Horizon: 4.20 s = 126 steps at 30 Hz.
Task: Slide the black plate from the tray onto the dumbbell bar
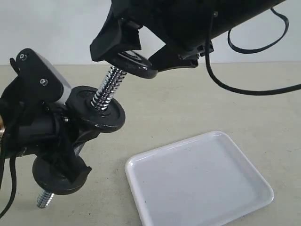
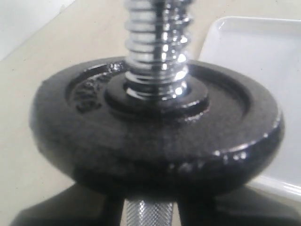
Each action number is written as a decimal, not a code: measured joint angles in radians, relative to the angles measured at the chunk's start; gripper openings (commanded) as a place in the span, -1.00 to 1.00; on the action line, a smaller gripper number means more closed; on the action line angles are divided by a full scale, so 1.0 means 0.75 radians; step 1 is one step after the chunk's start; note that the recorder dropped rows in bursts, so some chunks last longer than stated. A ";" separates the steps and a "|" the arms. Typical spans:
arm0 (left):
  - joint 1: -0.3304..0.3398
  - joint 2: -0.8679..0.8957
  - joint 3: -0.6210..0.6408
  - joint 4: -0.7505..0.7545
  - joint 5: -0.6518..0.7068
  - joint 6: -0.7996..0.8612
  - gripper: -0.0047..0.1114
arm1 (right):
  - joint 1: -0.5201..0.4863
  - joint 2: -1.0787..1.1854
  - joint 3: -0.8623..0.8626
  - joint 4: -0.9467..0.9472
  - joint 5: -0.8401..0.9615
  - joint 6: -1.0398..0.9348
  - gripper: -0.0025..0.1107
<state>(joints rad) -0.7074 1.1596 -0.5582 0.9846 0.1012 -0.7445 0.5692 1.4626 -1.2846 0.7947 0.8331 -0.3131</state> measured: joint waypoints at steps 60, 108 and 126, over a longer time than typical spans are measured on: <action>-0.003 0.002 -0.045 -0.065 0.351 -0.155 -0.84 | 0.007 -0.047 0.000 -0.051 0.201 -0.165 -0.93; -0.003 0.270 -0.068 -0.309 0.536 -0.208 -0.84 | 0.002 -0.047 0.691 0.144 -0.099 -0.423 -0.94; -0.003 0.444 -0.084 -0.245 0.443 -0.349 -0.84 | 0.002 -0.047 0.691 0.144 -0.107 -0.463 -0.94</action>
<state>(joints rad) -0.7093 1.4929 -0.6215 0.8013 0.4336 -1.0061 0.5705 1.4272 -0.7667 0.9031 0.7529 -0.6603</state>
